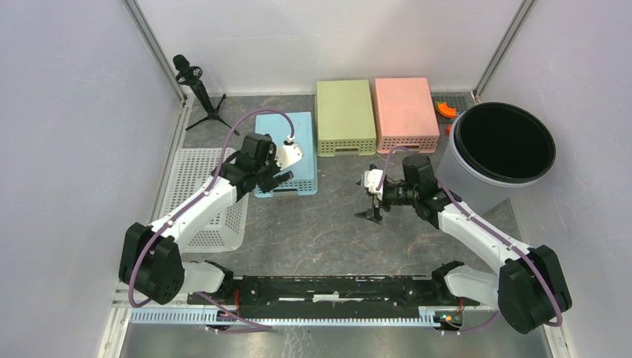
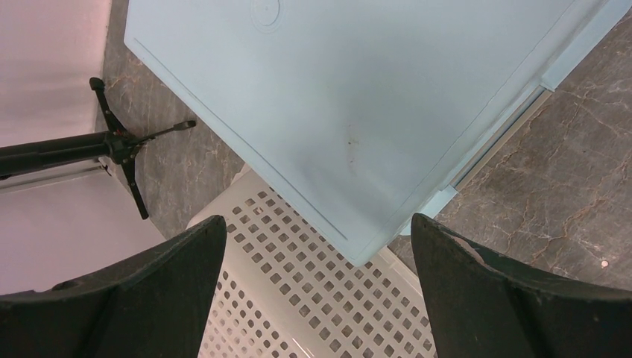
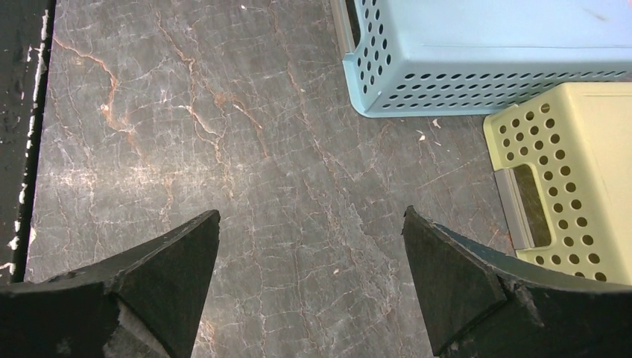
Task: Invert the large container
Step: Move the container to the center of the board, then pick up the container from the container.
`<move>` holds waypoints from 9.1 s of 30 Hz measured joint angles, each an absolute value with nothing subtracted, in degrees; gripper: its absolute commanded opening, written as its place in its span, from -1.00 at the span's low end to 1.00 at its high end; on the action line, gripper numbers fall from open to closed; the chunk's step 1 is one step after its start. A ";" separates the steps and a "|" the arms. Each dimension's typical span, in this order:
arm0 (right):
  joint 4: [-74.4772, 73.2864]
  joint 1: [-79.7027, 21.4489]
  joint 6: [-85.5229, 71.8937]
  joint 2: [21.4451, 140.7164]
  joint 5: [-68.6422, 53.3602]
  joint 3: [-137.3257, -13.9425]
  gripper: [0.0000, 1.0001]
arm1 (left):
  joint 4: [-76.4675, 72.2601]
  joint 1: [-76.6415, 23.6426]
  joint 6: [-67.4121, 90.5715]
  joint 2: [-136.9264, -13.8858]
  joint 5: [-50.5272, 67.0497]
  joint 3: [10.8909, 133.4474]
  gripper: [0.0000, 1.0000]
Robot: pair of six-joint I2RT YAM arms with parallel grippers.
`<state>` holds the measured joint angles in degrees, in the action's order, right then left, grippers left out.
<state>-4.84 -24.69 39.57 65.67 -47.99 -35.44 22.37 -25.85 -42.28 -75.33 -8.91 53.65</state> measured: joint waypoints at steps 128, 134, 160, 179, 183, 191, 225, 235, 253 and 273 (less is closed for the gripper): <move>-1.04 -17.80 30.74 69.12 -57.23 -38.15 0.96 | 23.79 -26.83 -44.29 -74.76 -1.34 52.42 0.99; 0.67 -17.69 28.29 69.12 -55.81 -38.15 0.96 | 20.80 -28.01 -44.97 -78.06 -4.45 50.00 0.99; 0.80 -16.19 27.90 70.02 -54.98 -38.15 0.96 | 8.29 -28.73 -46.76 -91.26 -17.02 53.52 0.99; 0.27 -15.55 28.82 72.07 -54.78 -38.15 0.96 | -1.78 -28.34 -54.08 -102.30 -25.65 60.51 0.99; 0.05 -15.46 28.99 73.06 -54.76 -38.15 0.96 | -3.11 -27.68 -54.74 -104.07 -26.81 62.22 0.99; -0.30 -15.31 29.26 74.13 -54.52 -38.15 0.96 | -4.62 -26.30 -55.51 -106.13 -27.00 64.36 0.99; -2.96 -14.11 33.36 74.43 -57.28 -38.15 0.96 | -2.28 -26.15 -55.42 -107.85 -26.61 68.47 0.99; -7.88 -14.09 38.28 71.26 -60.40 -39.27 0.96 | 16.05 -26.06 -46.65 -79.07 -12.56 61.19 0.99; -28.60 -13.98 37.98 45.08 -21.78 -68.60 0.96 | 46.04 -20.91 -40.47 -25.50 22.26 40.82 0.99; -47.40 -13.98 38.83 52.69 11.11 -82.06 0.96 | 46.15 -18.33 -38.92 -16.82 30.63 29.89 0.99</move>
